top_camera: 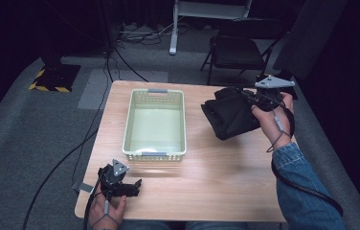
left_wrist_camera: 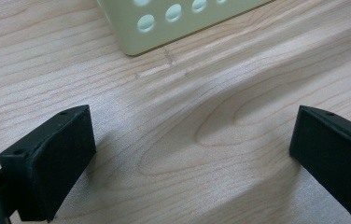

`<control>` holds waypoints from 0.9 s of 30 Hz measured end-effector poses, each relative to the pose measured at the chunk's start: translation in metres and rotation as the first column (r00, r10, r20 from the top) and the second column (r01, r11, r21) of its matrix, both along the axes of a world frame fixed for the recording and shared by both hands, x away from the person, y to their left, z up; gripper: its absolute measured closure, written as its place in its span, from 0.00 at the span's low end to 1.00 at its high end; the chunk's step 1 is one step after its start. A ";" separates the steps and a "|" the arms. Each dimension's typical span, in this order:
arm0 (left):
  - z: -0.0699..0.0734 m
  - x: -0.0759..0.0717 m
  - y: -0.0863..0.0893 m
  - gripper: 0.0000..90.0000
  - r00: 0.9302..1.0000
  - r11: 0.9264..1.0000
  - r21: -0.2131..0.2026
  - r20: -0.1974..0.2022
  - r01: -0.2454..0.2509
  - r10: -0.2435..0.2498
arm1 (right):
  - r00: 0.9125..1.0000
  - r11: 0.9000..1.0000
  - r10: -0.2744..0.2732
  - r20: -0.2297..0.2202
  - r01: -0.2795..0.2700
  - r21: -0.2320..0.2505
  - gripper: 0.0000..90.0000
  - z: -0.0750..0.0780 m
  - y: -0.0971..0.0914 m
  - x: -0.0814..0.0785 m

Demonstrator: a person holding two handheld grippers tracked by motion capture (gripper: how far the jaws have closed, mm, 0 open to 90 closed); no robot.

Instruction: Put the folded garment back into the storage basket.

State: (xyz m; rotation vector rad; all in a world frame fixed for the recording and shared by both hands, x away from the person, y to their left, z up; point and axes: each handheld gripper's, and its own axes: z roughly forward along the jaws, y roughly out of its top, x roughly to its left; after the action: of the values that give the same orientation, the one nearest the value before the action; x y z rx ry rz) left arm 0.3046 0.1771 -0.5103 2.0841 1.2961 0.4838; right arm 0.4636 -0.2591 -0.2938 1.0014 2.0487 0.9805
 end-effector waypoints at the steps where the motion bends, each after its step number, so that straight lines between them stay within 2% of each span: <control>1: 0.000 0.000 0.000 0.00 1.000 1.000 0.000 0.000 -0.001 0.001 | 1.000 1.000 0.002 0.000 -0.002 -0.002 0.93 0.000 0.001 0.000; 6: 0.000 0.000 0.000 0.00 1.000 1.000 -0.002 0.001 -0.004 0.004 | 1.000 1.000 0.016 -0.001 -0.016 0.000 0.93 0.001 0.009 0.003; 12: 0.000 0.000 0.000 0.00 1.000 1.000 -0.002 0.000 -0.004 0.004 | 0.999 0.999 0.037 0.005 -0.037 0.025 0.93 0.003 0.018 0.005; 27: 0.000 0.000 0.000 0.00 1.000 1.000 -0.001 0.001 -0.005 0.005 | 0.996 0.997 0.081 0.032 -0.081 0.016 0.93 0.008 0.052 0.006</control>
State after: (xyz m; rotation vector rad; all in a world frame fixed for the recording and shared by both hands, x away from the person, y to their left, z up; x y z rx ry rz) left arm 0.3048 0.1773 -0.5104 2.0795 1.3008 0.4864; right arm 0.4699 -0.2072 -0.2854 0.9123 2.0725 1.0506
